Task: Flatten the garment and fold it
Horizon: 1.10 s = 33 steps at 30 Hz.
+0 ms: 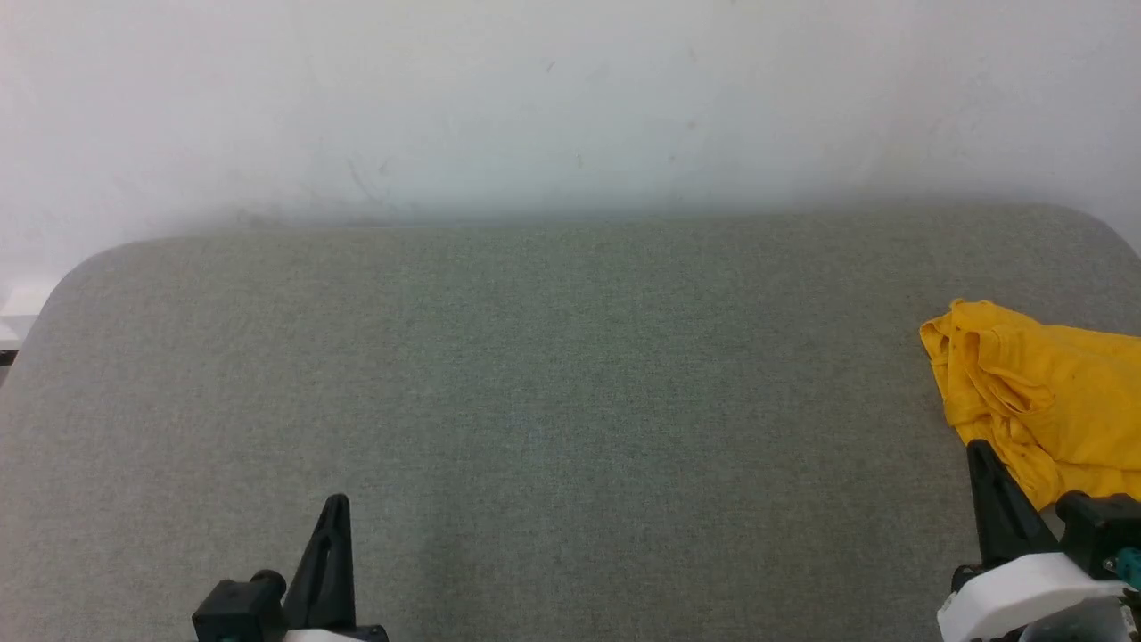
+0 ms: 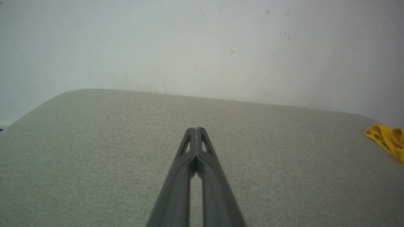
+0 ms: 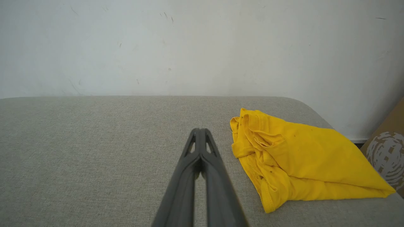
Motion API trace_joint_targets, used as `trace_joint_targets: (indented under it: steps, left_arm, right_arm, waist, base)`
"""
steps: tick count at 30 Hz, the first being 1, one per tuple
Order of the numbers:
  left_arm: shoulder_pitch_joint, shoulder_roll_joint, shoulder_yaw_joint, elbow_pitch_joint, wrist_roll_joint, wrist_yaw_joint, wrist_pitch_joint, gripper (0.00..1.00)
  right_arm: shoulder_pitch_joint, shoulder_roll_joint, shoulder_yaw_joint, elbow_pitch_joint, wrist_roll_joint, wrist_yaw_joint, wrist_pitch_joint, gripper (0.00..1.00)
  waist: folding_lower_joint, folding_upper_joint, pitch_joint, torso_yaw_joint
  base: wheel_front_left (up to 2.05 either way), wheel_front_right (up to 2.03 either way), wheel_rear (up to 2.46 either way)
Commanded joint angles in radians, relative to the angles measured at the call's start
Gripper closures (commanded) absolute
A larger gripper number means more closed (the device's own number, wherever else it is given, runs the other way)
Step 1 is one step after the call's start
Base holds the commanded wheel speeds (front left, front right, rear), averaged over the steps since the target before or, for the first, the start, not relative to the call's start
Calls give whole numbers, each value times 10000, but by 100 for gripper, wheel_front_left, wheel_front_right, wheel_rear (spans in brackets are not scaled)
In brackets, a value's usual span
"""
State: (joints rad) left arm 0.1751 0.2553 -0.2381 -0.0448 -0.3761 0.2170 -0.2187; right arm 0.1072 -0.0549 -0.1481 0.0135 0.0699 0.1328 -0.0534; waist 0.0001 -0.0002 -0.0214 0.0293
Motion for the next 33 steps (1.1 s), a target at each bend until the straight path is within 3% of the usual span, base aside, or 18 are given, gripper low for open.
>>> trace_joint_targets:
  steps: [1,33]
  left_arm:
    - [-247,-74,118,52,160,-104,59,100]
    - [-709,-681,813,174,1266,-738,712,100]
  right_arm:
    - [-146,9,84,-21,-70,-3,16,100]
    - [-431,21,513,-56,-263,-9,175,100]
  waist:
    - [0,1,4,-5]
    - [0,1,68,-93]
  base:
    - [0,0,0]
    - [0,0,0]
